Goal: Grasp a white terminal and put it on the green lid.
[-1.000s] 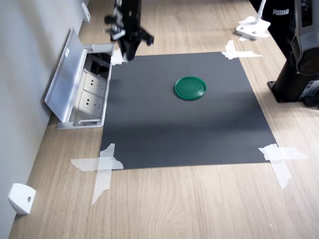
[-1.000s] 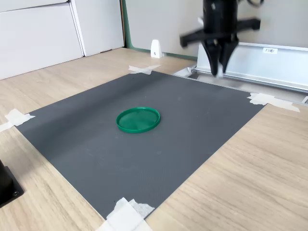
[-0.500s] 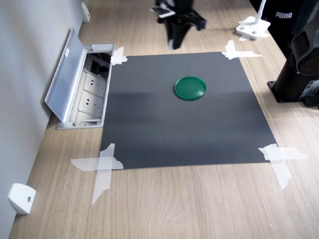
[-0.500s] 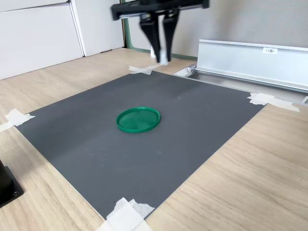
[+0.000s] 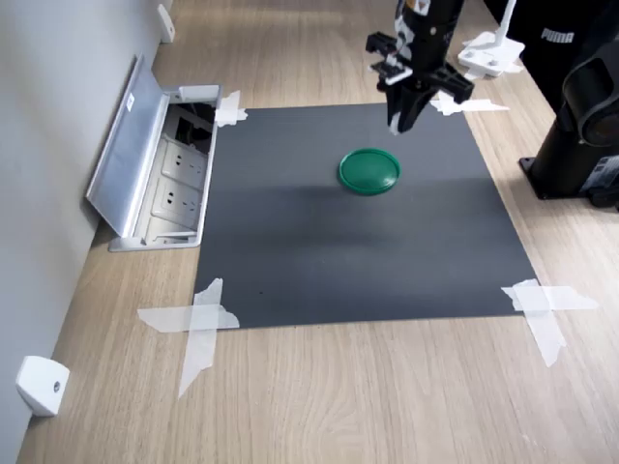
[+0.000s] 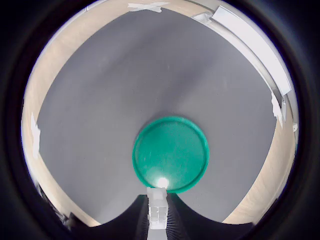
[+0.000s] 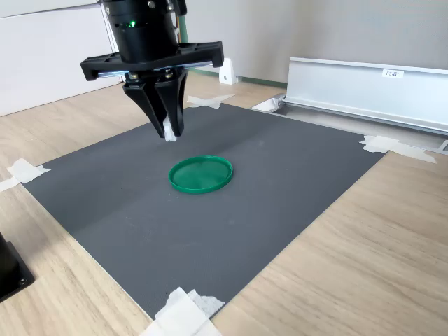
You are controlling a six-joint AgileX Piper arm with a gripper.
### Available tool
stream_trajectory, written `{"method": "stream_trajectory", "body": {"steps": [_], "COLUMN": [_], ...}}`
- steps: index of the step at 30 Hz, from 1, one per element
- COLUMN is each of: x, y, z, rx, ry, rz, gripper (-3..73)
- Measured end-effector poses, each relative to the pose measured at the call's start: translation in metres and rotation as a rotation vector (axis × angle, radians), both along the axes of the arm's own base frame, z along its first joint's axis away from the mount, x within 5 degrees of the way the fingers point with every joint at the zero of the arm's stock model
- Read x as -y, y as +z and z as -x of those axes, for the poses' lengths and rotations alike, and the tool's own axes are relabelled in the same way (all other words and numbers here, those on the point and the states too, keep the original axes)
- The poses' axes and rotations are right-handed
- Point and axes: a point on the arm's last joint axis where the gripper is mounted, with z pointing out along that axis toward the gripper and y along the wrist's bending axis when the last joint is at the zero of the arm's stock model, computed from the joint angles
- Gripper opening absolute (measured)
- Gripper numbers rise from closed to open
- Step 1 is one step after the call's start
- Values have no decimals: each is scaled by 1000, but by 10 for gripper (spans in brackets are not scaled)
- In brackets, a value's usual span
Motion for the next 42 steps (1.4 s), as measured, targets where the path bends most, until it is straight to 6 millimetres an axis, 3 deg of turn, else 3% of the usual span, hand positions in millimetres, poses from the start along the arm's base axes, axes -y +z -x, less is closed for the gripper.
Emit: {"method": "stream_trajectory", "body": {"steps": [14,28,31,39,42], "x": [6,6,5,5,4], "y": [-27,-49,-52,-54,-47], "z": [-22,-33,-33,-34,-32], "rx": [-19,-78,-87,-96,-66], "ry": [25,96,96,97,90], "rz": [42,37,25,20,23], "gripper": [82,95,140,387,439]}}
